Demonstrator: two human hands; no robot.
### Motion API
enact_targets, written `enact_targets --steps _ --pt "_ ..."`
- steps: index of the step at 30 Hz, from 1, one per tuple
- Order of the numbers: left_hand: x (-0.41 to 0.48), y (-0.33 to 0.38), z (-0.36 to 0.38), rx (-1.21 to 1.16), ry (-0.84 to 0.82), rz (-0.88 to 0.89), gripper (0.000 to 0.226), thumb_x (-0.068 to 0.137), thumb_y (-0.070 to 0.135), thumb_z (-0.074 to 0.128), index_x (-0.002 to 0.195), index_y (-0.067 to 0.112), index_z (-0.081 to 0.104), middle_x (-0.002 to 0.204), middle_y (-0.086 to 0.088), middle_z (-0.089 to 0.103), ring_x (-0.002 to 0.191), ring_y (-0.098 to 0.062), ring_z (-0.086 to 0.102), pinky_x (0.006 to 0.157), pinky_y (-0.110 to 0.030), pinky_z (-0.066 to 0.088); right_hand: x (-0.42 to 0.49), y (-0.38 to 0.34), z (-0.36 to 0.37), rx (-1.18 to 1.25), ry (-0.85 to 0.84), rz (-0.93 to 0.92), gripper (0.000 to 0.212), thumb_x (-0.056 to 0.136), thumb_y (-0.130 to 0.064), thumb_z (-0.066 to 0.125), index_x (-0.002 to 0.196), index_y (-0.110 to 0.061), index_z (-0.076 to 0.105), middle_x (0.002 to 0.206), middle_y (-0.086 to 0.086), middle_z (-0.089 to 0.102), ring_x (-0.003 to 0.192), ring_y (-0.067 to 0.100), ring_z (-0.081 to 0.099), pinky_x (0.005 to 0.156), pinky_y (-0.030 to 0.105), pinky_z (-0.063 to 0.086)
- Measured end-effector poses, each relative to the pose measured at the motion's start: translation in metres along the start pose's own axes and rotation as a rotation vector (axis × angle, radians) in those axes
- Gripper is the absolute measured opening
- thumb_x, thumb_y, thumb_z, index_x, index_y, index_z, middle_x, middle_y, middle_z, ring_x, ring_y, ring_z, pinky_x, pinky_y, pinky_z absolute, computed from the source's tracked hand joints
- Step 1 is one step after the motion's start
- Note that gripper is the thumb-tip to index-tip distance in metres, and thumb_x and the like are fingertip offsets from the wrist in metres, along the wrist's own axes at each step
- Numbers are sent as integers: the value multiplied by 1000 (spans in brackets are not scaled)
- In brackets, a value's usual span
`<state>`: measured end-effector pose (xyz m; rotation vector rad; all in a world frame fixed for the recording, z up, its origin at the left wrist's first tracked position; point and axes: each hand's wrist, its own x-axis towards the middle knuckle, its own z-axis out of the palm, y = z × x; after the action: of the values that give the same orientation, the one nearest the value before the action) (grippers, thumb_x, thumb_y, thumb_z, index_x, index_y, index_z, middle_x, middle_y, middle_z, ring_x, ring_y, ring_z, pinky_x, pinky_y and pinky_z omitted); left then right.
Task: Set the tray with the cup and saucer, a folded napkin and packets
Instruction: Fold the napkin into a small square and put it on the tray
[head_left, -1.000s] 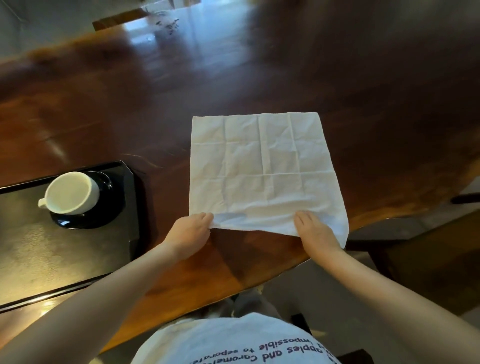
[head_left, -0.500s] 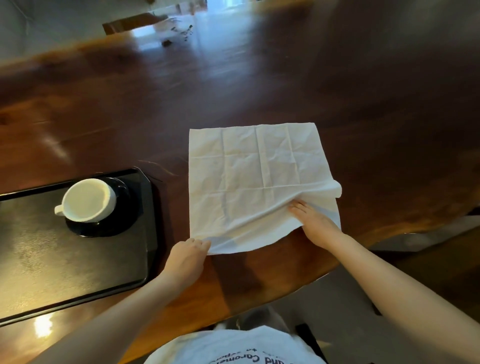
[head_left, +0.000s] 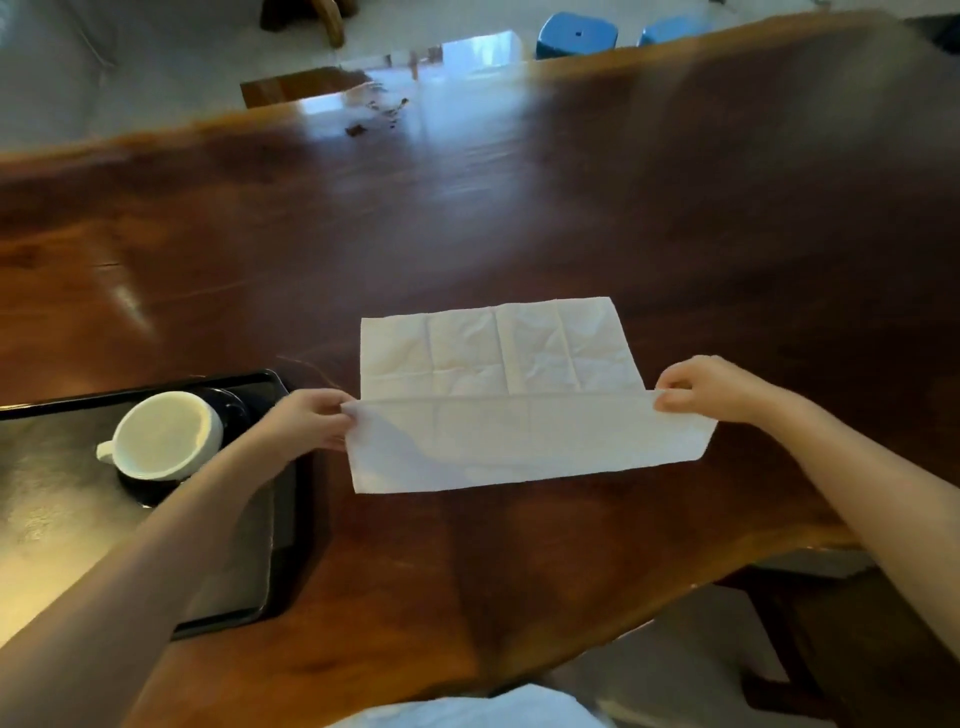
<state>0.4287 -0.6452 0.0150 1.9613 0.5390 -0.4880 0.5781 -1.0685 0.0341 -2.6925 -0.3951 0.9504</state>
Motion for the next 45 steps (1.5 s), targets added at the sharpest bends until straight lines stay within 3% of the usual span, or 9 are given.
enact_targets --steps 2,10,16,20,27,31,36,41,45 --pt "15 13 -8 -117 51 -44 15 90 2 55 101 1 65 97 -14 69 87 -24 67 83 -37 54 21 -5 -22 78 29 6 5 87 -25 62 87 -22 67 90 -4 64 88 10 59 73 29 48" --pt "90 36 -7 -402 394 -213 16 90 7 57 104 2 62 89 -10 65 77 -22 63 64 -30 53 107 -15 -38 630 356 56 10 83 -15 62 91 -10 67 85 3 64 84 20 62 61 26 47" --pt "150 18 7 -286 594 -248 20 87 11 59 105 7 66 107 -13 66 94 -28 63 79 -39 54 171 -12 0 580 574 172 15 84 -17 53 87 -7 64 84 4 62 81 22 59 65 30 43" --pt "168 7 18 0 658 -171 23 90 19 52 108 12 64 102 -4 63 89 -20 55 67 -29 43 197 -2 21 483 626 210 18 85 -14 49 95 -3 59 94 11 61 88 28 59 72 40 48" --pt "192 -1 12 361 574 -8 39 84 11 60 122 14 57 121 -12 54 111 -27 51 88 -34 43 213 8 22 307 598 143 42 86 -12 51 128 -10 51 129 16 43 117 31 42 94 39 41" --pt "197 11 -1 548 328 34 39 86 13 60 124 17 54 112 -8 50 100 -23 51 80 -31 44 219 12 1 211 413 77 33 86 -15 54 119 -16 56 113 10 50 108 26 46 79 33 41" --pt "197 24 -23 670 137 54 16 89 16 57 103 11 64 97 -6 53 92 -24 52 75 -29 37 223 15 -17 120 236 121 23 86 -23 59 106 -12 59 104 7 53 97 23 51 70 33 44" --pt "184 19 -28 379 162 22 9 90 20 59 94 13 64 93 -4 62 85 -19 57 70 -27 43 222 17 -24 270 233 70 15 89 -26 58 98 -15 54 99 5 58 85 18 55 64 30 46" --pt "172 7 -24 99 221 8 11 88 18 61 94 9 64 88 -4 64 78 -14 61 63 -21 47 219 15 -24 595 206 78 19 87 -28 61 101 -15 55 101 6 62 95 21 60 81 39 51"
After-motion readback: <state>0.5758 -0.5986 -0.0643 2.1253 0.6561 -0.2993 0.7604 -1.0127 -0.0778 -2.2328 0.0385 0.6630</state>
